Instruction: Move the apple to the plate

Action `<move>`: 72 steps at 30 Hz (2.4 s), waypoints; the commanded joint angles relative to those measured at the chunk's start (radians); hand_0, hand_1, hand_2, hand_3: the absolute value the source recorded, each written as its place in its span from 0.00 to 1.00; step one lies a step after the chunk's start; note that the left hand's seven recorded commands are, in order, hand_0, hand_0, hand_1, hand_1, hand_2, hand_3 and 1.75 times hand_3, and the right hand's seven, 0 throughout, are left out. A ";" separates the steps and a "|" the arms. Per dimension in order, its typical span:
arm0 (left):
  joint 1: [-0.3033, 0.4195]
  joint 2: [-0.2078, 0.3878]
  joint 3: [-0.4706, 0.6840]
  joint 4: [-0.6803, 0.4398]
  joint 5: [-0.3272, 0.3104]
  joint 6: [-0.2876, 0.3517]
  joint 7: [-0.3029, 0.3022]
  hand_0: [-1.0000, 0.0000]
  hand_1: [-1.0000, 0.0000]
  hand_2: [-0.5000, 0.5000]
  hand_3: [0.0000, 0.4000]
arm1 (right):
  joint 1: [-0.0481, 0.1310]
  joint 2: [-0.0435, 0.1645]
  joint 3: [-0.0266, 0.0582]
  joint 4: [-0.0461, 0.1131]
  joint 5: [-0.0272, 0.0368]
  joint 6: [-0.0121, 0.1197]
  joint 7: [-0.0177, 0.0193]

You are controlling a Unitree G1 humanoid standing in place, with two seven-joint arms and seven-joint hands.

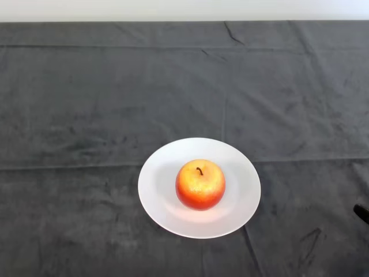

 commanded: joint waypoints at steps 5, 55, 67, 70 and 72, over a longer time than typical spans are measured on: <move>-0.032 0.098 -0.042 0.040 -0.017 -0.026 -0.013 1.00 1.00 0.50 0.00 | -0.011 0.011 0.0205 0.045 0.0455 0.021 -0.0029; -0.019 0.103 -0.095 0.042 -0.068 -0.028 -0.019 1.00 1.00 0.50 0.00 | -0.011 0.011 0.0210 0.045 0.0459 0.021 -0.0031; -0.018 0.105 -0.102 0.044 -0.075 -0.028 -0.019 1.00 1.00 0.50 0.00 | -0.011 0.011 0.0209 0.045 0.0458 0.021 -0.0031; -0.017 0.107 -0.102 0.046 -0.078 -0.029 -0.020 1.00 1.00 0.50 0.00 | -0.011 0.011 0.0209 0.045 0.0458 0.021 -0.0030; -0.016 0.107 -0.103 0.047 -0.079 -0.029 -0.021 1.00 1.00 0.50 0.00 | -0.011 0.011 0.0209 0.045 0.0458 0.021 -0.0030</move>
